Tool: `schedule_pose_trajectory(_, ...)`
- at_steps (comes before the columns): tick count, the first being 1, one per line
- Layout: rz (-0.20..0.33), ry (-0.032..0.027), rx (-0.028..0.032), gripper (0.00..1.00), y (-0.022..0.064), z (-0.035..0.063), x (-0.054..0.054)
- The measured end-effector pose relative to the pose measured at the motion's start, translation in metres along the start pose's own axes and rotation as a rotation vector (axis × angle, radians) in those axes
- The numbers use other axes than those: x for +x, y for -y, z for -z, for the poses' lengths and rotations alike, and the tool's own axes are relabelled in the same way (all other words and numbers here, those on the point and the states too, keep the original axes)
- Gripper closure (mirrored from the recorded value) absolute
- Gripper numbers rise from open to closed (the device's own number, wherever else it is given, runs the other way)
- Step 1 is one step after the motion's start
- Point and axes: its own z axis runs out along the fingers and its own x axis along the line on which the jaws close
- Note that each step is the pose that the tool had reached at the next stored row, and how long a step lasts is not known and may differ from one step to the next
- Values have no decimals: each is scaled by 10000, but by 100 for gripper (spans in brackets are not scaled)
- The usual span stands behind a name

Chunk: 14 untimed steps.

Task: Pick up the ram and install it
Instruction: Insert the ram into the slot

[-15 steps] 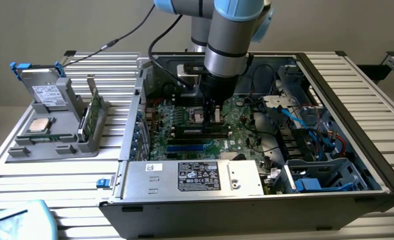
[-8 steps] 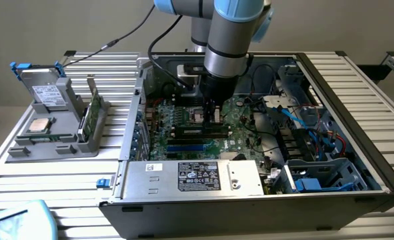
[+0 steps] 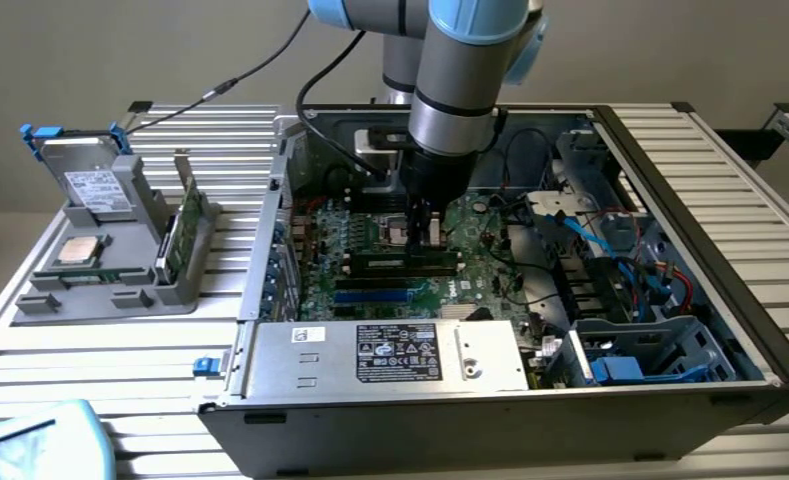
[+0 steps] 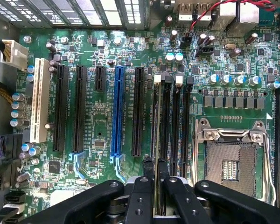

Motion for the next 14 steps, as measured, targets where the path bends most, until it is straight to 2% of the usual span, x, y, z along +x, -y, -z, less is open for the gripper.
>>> schedule_pose_trajectory(7,0,0,0,84,0,0,0)
schedule_pose_trajectory(10,0,0,0,66,0,0,0)
schedule_pose_trajectory(13,0,0,0,60,0,0,0)
schedule_pose_trajectory(14,-1,-1,0,54,0,0,0)
